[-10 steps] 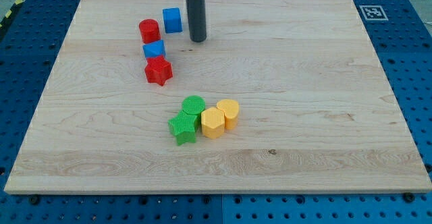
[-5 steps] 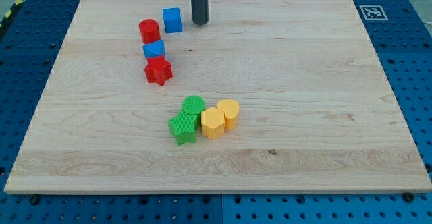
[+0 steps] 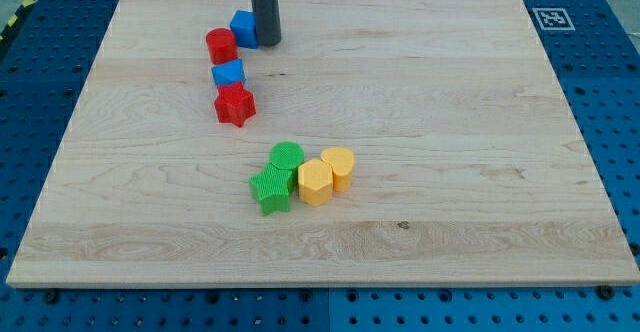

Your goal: Push the blue cube towards top of the red circle

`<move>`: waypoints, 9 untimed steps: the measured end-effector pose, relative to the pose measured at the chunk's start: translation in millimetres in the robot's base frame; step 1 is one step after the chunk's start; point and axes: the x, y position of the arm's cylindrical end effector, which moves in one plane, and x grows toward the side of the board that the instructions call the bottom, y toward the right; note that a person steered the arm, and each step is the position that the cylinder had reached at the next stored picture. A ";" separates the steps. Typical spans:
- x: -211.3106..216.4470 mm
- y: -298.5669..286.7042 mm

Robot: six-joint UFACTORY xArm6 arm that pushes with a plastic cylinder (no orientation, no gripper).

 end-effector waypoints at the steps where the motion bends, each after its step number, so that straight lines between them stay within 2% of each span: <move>1: -5.6 -1.4; 4: -14.0 -24.2; 6: -6.4 51.9; 8: -2.9 53.7; 9: 25.8 53.7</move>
